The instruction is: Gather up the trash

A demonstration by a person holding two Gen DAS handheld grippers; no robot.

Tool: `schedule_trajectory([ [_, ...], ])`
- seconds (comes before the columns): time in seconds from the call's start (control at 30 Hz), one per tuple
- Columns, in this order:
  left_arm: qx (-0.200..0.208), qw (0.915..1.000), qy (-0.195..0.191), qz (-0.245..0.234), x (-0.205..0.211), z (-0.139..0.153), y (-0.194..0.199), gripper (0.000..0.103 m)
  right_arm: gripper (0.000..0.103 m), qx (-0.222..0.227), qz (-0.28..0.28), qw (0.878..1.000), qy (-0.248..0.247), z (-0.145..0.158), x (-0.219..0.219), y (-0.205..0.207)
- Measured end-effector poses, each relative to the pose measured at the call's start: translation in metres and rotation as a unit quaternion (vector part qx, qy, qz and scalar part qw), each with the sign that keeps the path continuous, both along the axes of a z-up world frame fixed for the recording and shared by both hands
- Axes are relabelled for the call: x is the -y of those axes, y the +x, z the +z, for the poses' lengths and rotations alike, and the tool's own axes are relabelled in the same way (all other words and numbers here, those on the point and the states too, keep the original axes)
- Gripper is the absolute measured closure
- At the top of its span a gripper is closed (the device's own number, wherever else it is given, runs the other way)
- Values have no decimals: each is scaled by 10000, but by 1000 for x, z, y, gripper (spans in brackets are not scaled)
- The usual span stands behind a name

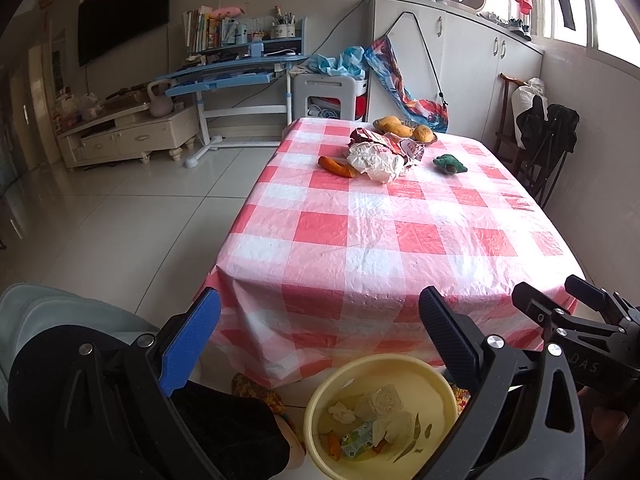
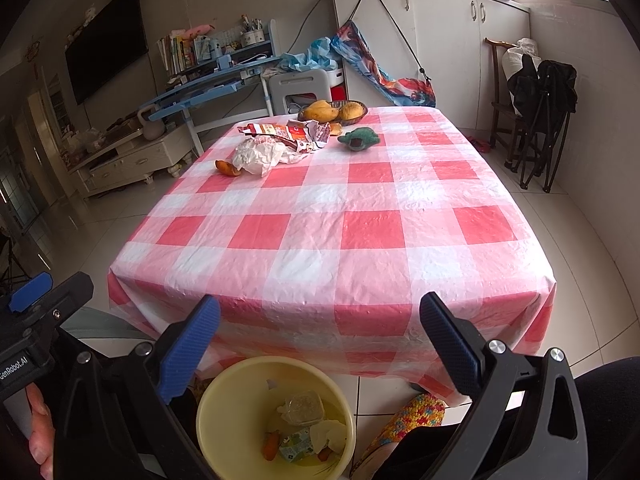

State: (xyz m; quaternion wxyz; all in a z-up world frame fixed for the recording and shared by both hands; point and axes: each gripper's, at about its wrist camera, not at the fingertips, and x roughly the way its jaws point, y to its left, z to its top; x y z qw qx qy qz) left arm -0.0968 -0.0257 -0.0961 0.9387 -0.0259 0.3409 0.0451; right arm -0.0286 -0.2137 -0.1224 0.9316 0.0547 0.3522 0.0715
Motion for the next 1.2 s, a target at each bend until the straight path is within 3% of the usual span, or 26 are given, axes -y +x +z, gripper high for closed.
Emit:
schedule_trajectory([
  [0.17, 35, 10000, -55, 24, -3, 1, 0, 7, 7, -27, 100, 9998, 182, 2, -2, -3],
  [0.37, 204, 9974, -616, 303, -37, 22, 7, 8, 7, -155, 244, 9991, 319, 6, -7, 11],
  [0.57, 138, 9951, -875, 445, -58, 28, 37, 8, 7, -270, 368, 9984, 327, 7, -12, 36],
  [0.77, 151, 9975, -627, 281, -53, 35, 75, 8, 7, -350, 495, 9974, 379, 9, -22, 75],
  [1.07, -195, 9979, -302, 539, -72, 39, 151, 8, 8, -286, 790, 9955, 434, 10, -64, 174],
  [1.2, -429, 9975, -218, 522, -73, 31, 179, 8, 17, -432, 716, 9947, 598, 3, -75, 214],
])
